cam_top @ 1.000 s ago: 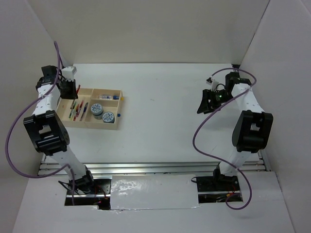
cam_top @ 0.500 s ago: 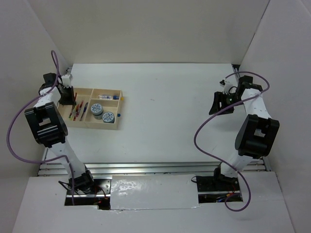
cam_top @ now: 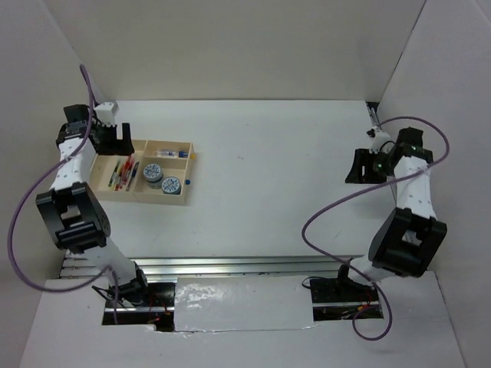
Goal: Sort the stationery into containers
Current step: Reset both arms
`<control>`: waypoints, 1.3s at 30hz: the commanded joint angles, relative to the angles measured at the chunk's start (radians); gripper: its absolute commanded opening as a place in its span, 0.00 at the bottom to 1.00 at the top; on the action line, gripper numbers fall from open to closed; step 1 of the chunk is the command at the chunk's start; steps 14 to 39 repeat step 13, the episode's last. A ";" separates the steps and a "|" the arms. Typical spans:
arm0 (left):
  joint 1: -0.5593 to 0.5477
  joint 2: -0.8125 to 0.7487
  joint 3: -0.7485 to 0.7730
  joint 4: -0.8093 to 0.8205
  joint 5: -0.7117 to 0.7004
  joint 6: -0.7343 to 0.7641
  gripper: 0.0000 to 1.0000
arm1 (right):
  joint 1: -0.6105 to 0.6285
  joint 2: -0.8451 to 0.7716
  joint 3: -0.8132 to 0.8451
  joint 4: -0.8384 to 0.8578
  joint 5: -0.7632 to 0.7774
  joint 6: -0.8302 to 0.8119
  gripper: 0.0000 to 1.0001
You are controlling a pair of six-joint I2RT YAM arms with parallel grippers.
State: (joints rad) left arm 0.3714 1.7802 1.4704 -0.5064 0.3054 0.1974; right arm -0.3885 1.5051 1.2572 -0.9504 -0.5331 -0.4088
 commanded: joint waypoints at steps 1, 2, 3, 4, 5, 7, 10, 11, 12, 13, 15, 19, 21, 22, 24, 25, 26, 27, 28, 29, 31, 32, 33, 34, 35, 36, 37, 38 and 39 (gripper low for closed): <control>-0.060 -0.232 -0.017 -0.040 0.061 0.103 0.99 | -0.075 -0.176 -0.079 0.132 0.012 -0.001 0.64; -0.074 -0.273 -0.042 -0.040 0.061 0.147 0.99 | -0.088 -0.224 -0.108 0.165 0.019 -0.005 0.65; -0.094 -0.363 -0.103 -0.034 0.064 0.167 0.99 | -0.099 -0.323 -0.143 0.198 0.051 -0.011 0.66; -0.103 -0.410 -0.139 -0.029 0.073 0.184 0.99 | -0.099 -0.376 -0.221 0.264 0.073 -0.021 0.67; -0.111 -0.498 -0.175 -0.011 0.077 0.212 0.99 | -0.099 -0.425 -0.261 0.294 0.088 -0.044 0.70; -0.152 -0.583 -0.284 0.011 0.064 0.224 0.99 | -0.102 -0.561 -0.375 0.350 0.114 -0.070 0.72; -0.247 -0.721 -0.412 0.026 -0.027 0.249 0.99 | -0.102 -0.708 -0.491 0.378 0.117 -0.117 0.75; -0.285 -0.782 -0.464 0.028 -0.037 0.252 0.99 | -0.101 -0.741 -0.513 0.381 0.116 -0.136 0.76; -0.298 -0.812 -0.494 0.035 -0.046 0.252 0.99 | -0.102 -0.772 -0.557 0.387 0.111 -0.142 0.76; -0.322 -0.859 -0.515 0.039 -0.060 0.241 1.00 | -0.102 -0.828 -0.577 0.395 0.110 -0.145 0.80; -0.322 -0.859 -0.515 0.039 -0.060 0.241 1.00 | -0.102 -0.828 -0.577 0.395 0.110 -0.145 0.80; -0.322 -0.859 -0.515 0.039 -0.060 0.241 1.00 | -0.102 -0.828 -0.577 0.395 0.110 -0.145 0.80; -0.322 -0.859 -0.515 0.039 -0.060 0.241 1.00 | -0.102 -0.828 -0.577 0.395 0.110 -0.145 0.80; -0.322 -0.859 -0.515 0.039 -0.060 0.241 1.00 | -0.102 -0.828 -0.577 0.395 0.110 -0.145 0.80; -0.322 -0.859 -0.515 0.039 -0.060 0.241 1.00 | -0.102 -0.828 -0.577 0.395 0.110 -0.145 0.80; -0.322 -0.859 -0.515 0.039 -0.060 0.241 1.00 | -0.102 -0.828 -0.577 0.395 0.110 -0.145 0.80; -0.322 -0.859 -0.515 0.039 -0.060 0.241 1.00 | -0.102 -0.828 -0.577 0.395 0.110 -0.145 0.80; -0.322 -0.859 -0.515 0.039 -0.060 0.241 1.00 | -0.102 -0.828 -0.577 0.395 0.110 -0.145 0.80; -0.322 -0.859 -0.515 0.039 -0.060 0.241 1.00 | -0.102 -0.828 -0.577 0.395 0.110 -0.145 0.80; -0.322 -0.859 -0.515 0.039 -0.060 0.241 1.00 | -0.102 -0.828 -0.577 0.395 0.110 -0.145 0.80; -0.322 -0.859 -0.515 0.039 -0.060 0.241 1.00 | -0.102 -0.828 -0.577 0.395 0.110 -0.145 0.80; -0.322 -0.859 -0.515 0.039 -0.060 0.241 1.00 | -0.102 -0.828 -0.577 0.395 0.110 -0.145 0.80; -0.322 -0.859 -0.515 0.039 -0.060 0.241 1.00 | -0.102 -0.828 -0.577 0.395 0.110 -0.145 0.80; -0.322 -0.859 -0.515 0.039 -0.060 0.241 1.00 | -0.102 -0.828 -0.577 0.395 0.110 -0.145 0.80; -0.322 -0.859 -0.515 0.039 -0.060 0.241 1.00 | -0.102 -0.828 -0.577 0.395 0.110 -0.145 0.80; -0.322 -0.859 -0.515 0.039 -0.060 0.241 1.00 | -0.102 -0.828 -0.577 0.395 0.110 -0.145 0.80; -0.322 -0.859 -0.515 0.039 -0.060 0.241 1.00 | -0.102 -0.828 -0.577 0.395 0.110 -0.145 0.80; -0.322 -0.859 -0.515 0.039 -0.060 0.241 1.00 | -0.102 -0.828 -0.577 0.395 0.110 -0.145 0.80; -0.322 -0.859 -0.515 0.039 -0.060 0.241 1.00 | -0.102 -0.828 -0.577 0.395 0.110 -0.145 0.80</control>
